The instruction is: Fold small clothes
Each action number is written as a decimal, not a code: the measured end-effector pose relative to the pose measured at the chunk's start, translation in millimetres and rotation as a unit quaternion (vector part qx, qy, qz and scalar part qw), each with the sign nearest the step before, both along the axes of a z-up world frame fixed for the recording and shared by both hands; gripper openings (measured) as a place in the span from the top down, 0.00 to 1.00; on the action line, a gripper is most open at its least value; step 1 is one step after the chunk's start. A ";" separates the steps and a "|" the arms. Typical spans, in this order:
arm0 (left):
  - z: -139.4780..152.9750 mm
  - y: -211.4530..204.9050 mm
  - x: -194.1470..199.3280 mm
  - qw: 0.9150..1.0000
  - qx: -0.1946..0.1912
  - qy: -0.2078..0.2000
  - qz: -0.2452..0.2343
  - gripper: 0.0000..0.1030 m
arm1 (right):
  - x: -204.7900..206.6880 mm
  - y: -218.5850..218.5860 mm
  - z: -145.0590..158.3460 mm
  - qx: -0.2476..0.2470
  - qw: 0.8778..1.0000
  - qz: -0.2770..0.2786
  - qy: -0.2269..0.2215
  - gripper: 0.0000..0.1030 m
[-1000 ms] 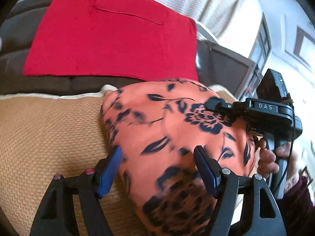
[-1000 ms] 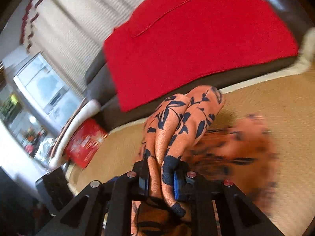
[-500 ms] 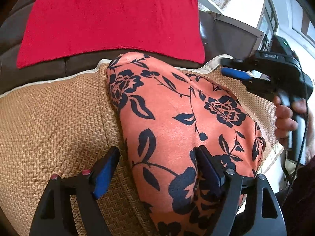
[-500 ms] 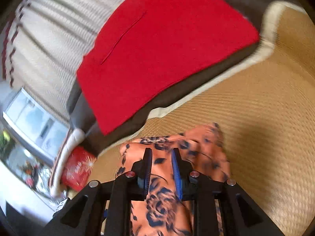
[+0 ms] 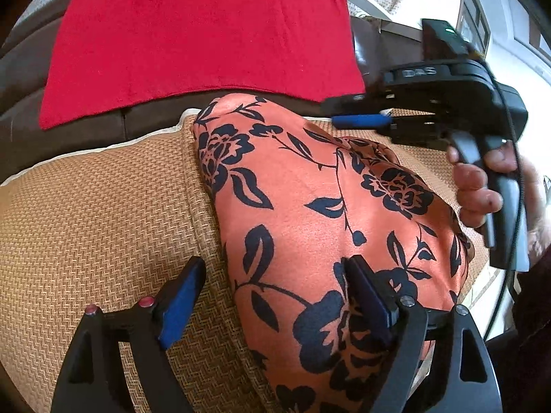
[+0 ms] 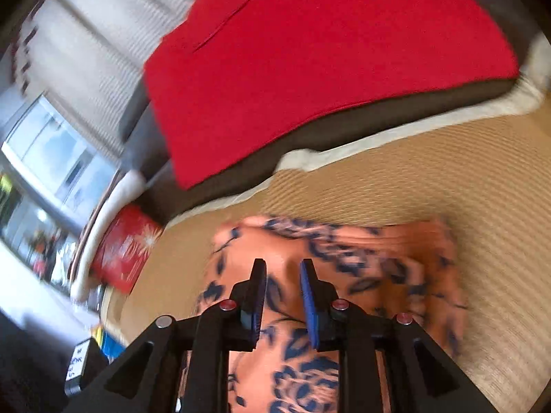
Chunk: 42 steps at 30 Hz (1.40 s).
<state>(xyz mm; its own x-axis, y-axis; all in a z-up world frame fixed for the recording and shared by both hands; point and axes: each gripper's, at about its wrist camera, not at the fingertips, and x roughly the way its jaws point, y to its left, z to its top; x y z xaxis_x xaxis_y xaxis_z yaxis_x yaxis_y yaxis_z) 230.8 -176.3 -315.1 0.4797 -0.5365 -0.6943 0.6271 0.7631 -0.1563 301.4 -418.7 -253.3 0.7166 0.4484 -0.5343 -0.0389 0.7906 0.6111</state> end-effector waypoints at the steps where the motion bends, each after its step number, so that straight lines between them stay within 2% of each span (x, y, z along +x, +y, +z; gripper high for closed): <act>1: 2.2 -0.1 -3.7 1.000 0.001 -0.002 0.000 0.18 | 5.0 -2.6 -3.6 0.002 1.000 0.007 0.009 0.77; 6: 9.0 -0.7 -10.6 1.000 0.007 -0.006 0.009 0.16 | 32.8 2.2 -45.8 0.001 0.995 0.016 0.097 0.79; 12: 13.3 -3.2 -15.2 1.000 0.017 -0.009 0.017 0.14 | 15.2 1.9 -27.0 -0.040 0.996 -0.002 0.076 0.79; 18: 14.0 -8.0 -18.9 0.999 0.023 -0.017 0.024 0.14 | -60.3 -12.8 -1.9 -0.055 0.998 -0.011 0.039 0.77; 21: 15.5 -9.5 -22.0 0.999 0.025 -0.019 0.027 0.14 | -87.8 -18.0 -1.5 -0.055 0.997 -0.020 0.040 0.77; 24: 16.3 -10.0 -25.1 0.999 0.027 -0.023 0.029 0.14 | -106.4 -16.4 -18.5 -0.061 0.996 -0.013 0.059 0.77; 26: 15.3 -10.8 -26.4 0.999 0.028 -0.024 0.029 0.13 | -110.6 -16.1 -39.1 -0.061 0.994 -0.007 0.087 0.78; 28: 14.9 -11.1 -28.9 0.999 0.030 -0.028 0.033 0.13 | -109.5 -19.2 -53.2 -0.033 0.995 0.001 0.089 0.78; 37: 14.4 -11.2 -33.2 0.998 0.030 -0.029 0.041 0.12 | -126.5 -24.0 -24.1 -0.054 0.997 -0.017 0.050 0.77; 39: 14.2 -11.7 -32.3 0.998 0.030 -0.027 0.040 0.11 | -118.3 -23.3 -37.3 -0.076 0.994 -0.021 0.082 0.78; 42: 16.5 -11.3 -29.9 0.999 0.028 -0.022 0.038 0.11 | -112.9 -25.1 -43.6 -0.063 0.994 -0.014 0.086 0.78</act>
<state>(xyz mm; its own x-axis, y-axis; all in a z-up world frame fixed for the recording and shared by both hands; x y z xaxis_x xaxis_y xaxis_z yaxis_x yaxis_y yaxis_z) 200.8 -187.5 -298.6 0.5474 -0.4582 -0.7003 0.5729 0.8151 -0.0856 188.5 -443.8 -296.9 0.6216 0.3514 -0.7001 0.0805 0.8603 0.5034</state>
